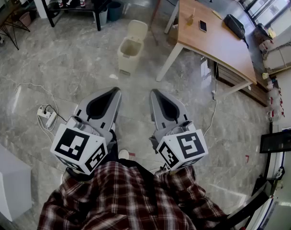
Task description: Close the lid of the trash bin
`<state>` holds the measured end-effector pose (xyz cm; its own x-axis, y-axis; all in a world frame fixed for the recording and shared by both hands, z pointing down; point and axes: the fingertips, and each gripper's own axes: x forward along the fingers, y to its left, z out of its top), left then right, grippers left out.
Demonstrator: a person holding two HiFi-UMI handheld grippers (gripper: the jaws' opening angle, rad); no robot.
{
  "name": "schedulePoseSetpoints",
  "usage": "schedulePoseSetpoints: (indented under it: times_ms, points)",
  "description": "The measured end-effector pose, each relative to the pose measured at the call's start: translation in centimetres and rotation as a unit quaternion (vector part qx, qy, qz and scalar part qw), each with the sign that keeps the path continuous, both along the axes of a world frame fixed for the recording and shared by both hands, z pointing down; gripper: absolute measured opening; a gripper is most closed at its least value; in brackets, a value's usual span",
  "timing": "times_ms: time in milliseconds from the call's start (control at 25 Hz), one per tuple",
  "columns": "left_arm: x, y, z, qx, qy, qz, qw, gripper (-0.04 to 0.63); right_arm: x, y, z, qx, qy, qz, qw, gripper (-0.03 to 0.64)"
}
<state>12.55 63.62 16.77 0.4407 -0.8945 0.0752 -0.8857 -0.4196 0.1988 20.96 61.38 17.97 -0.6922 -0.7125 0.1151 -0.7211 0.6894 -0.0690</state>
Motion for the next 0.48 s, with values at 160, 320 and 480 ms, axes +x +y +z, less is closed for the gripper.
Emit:
schedulePoseSetpoints:
  times_ms: [160,320,480]
  points:
    - [-1.4,-3.7,0.5,-0.004,0.0,0.003,1.0,0.01,-1.3,-3.8,0.3,-0.004,-0.002,0.004,1.0,0.011]
    - [-3.4,-8.2,0.7,-0.007,-0.001,0.008,0.9999,0.01,-3.1,-8.1,0.7,-0.011,-0.004,0.013,1.0,0.011]
    - [-5.7,-13.2,0.7,-0.01,-0.004,0.019,0.9998,0.011,-5.4,-13.2,0.6,-0.011,-0.007,0.022,1.0,0.011]
